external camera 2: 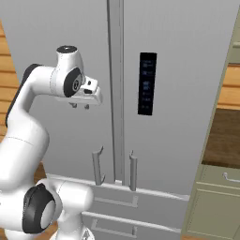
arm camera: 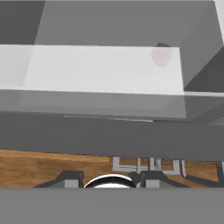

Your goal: Take the strawberry from the fridge and place it on top of the pancake, located on the dining counter.

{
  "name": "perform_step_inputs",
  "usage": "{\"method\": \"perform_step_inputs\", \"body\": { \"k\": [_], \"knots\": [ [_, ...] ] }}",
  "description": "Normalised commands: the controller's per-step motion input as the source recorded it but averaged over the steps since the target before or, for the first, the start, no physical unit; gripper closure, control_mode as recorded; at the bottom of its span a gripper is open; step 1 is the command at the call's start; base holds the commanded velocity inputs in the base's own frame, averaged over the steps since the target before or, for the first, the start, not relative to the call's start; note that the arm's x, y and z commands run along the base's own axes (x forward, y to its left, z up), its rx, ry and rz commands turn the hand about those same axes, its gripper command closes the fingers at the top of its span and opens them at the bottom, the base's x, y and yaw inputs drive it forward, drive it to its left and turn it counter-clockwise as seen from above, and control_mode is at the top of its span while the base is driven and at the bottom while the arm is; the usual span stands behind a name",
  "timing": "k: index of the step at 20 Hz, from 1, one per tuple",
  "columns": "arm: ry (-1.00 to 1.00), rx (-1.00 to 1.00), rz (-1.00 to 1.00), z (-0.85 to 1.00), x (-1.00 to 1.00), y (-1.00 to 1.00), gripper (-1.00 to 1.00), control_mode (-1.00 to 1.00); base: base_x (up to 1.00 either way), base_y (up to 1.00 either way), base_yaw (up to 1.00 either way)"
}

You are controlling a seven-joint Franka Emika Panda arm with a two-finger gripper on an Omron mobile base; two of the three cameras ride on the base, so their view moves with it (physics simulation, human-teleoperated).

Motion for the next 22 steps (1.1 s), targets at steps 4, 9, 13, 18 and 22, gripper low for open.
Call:
{"method": "perform_step_inputs", "body": {
  "k": [4,9,13,18,22],
  "knots": [
    [0.0,-0.02,0.0,-0.11,-0.19,0.0,-1.0,-1.0,0.0,0.0,0.0],
    [-0.1,-0.11,-0.04,-0.41,-0.65,0.0,-1.0,-1.0,0.0,0.0,0.0],
    [-0.06,-0.02,-0.07,-0.27,-0.42,-0.04,-1.0,-1.0,0.0,0.0,0.0],
    [0.01,0.0,-0.01,-0.09,-0.1,0.0,-1.0,1.0,-0.11,-0.04,-0.01],
    [0.0,0.0,0.0,0.0,0.0,0.0,-1.0,1.0,-0.4,-0.38,-0.03]
  ]
}}
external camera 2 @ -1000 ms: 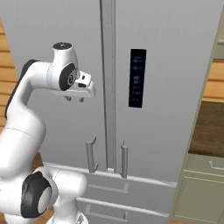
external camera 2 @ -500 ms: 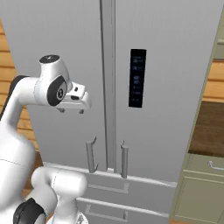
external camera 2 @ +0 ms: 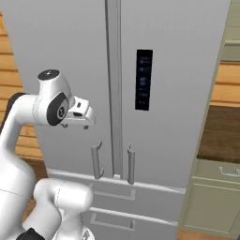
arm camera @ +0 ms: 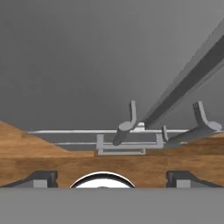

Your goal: Take the strawberry from the fridge and place it on top of the pancake, located on the dining counter.

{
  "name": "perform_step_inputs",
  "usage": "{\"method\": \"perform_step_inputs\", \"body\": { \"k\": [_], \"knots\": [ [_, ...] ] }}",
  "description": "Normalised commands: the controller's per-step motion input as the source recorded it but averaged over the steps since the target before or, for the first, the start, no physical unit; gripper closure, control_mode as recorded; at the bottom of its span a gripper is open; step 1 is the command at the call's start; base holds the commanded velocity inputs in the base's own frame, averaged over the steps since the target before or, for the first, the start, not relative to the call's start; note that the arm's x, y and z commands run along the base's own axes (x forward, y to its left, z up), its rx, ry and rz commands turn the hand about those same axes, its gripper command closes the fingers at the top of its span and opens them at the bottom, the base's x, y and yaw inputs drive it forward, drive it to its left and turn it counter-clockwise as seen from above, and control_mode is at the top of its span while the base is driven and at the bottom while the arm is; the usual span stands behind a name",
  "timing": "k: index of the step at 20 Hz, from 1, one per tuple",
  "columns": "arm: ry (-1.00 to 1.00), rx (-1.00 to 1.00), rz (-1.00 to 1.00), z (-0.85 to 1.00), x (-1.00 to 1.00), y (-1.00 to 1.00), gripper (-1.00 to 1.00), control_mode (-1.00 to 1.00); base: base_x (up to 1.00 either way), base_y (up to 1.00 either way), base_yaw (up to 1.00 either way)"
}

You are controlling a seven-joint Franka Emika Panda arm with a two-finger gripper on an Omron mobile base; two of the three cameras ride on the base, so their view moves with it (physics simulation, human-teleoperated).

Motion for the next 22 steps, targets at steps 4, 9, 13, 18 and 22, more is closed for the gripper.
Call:
{"method": "perform_step_inputs", "body": {
  "k": [4,9,13,18,22],
  "knots": [
    [0.0,0.0,0.0,0.0,0.0,0.0,-1.0,1.0,-0.14,-0.73,-0.04],
    [0.0,0.0,0.0,0.0,0.0,0.0,-1.0,1.0,-0.04,-0.76,-0.03],
    [0.0,0.0,0.0,0.0,0.0,0.0,-1.0,1.0,-0.38,-0.29,0.0],
    [0.0,0.0,0.0,0.0,0.0,0.0,-1.0,1.0,-0.34,-0.19,0.0],
    [0.0,0.0,0.0,0.0,0.0,0.0,-1.0,1.0,-0.06,-0.42,0.0]
  ]
}}
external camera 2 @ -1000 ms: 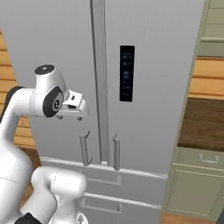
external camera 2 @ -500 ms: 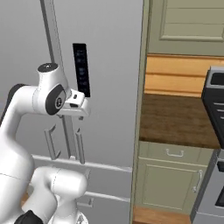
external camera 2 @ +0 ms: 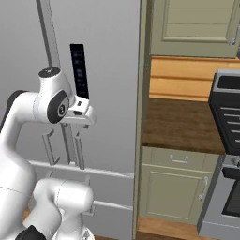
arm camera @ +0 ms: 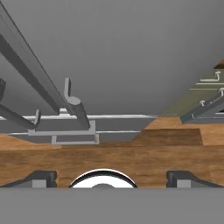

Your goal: Take the strawberry from the fridge and place it on top of the pancake, located on the dining counter.

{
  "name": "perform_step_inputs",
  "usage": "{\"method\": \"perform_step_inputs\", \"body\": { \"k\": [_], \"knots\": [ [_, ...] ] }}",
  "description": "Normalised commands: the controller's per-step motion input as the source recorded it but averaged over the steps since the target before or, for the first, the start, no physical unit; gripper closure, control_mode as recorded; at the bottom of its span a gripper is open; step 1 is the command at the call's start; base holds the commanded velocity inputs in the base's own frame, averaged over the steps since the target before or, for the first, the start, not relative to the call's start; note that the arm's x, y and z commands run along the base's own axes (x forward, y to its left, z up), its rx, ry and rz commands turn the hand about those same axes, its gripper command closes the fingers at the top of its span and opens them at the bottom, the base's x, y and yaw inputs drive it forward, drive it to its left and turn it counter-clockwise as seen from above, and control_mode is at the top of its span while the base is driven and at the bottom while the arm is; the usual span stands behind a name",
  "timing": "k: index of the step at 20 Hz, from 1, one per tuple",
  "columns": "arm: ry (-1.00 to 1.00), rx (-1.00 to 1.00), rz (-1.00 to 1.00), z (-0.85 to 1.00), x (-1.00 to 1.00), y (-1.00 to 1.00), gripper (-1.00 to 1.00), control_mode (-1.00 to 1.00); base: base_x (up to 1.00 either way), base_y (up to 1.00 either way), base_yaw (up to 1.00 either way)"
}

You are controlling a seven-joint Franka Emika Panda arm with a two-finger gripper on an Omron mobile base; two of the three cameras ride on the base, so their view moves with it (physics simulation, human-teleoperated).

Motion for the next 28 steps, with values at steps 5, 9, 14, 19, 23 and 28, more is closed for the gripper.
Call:
{"method": "perform_step_inputs", "body": {
  "k": [5,9,14,19,23,28],
  "knots": [
    [0.0,0.0,0.0,-0.06,0.0,0.08,-1.0,-1.0,-0.03,-0.13,0.0],
    [-0.02,-0.08,0.01,-0.43,-0.11,0.95,-1.0,-1.0,0.0,0.0,0.0],
    [0.0,-0.04,0.01,-0.42,0.0,1.0,-1.0,-1.0,0.0,0.0,0.0],
    [0.0,0.0,0.0,-0.29,0.2,1.0,-1.0,-1.0,0.0,0.0,0.0],
    [0.0,0.0,0.0,-0.26,0.42,1.0,-1.0,-1.0,0.0,0.0,0.0],
    [-0.02,0.0,0.01,-0.24,0.46,0.59,-1.0,-1.0,0.0,0.0,0.0]
  ]
}}
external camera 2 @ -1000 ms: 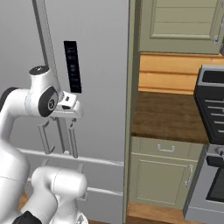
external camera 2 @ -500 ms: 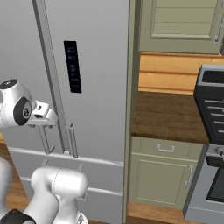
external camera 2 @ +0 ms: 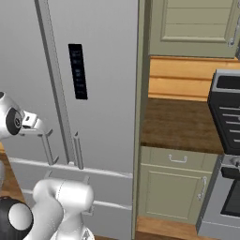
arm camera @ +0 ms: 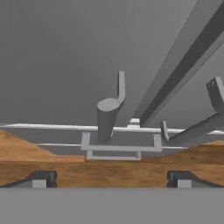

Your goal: Take the strawberry from the fridge and place it on top of the pancake, located on the dining counter.

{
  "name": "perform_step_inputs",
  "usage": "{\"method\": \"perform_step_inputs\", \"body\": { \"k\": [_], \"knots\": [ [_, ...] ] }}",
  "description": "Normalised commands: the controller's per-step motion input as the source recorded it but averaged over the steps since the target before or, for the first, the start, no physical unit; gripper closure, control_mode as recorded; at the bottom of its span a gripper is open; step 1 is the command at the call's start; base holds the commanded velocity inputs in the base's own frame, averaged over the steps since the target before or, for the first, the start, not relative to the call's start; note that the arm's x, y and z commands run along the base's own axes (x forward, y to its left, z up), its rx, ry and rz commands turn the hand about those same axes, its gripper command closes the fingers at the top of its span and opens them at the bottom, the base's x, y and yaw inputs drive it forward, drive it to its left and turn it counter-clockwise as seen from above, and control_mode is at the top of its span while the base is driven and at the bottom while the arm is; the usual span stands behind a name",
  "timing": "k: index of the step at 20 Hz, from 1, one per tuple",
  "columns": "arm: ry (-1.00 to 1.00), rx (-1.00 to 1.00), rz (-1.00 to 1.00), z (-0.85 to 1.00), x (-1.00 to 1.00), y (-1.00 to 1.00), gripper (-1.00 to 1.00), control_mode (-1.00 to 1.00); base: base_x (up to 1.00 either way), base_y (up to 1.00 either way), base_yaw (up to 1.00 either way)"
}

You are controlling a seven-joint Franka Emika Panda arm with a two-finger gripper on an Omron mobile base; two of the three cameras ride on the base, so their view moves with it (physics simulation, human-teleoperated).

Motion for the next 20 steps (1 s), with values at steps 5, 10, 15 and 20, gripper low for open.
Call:
{"method": "perform_step_inputs", "body": {
  "k": [5,10,15,20],
  "knots": [
    [-0.03,0.01,0.02,-0.36,0.47,0.02,-1.0,-1.0,0.0,0.0,0.0],
    [-0.01,0.0,0.06,-0.44,0.52,0.0,-1.0,-1.0,0.0,0.0,0.0],
    [0.0,0.0,0.06,-0.42,0.4,0.0,-1.0,-1.0,0.0,0.0,0.0],
    [0.0,0.0,0.02,-0.29,0.14,0.0,1.0,-1.0,0.0,0.0,0.0]
  ]
}}
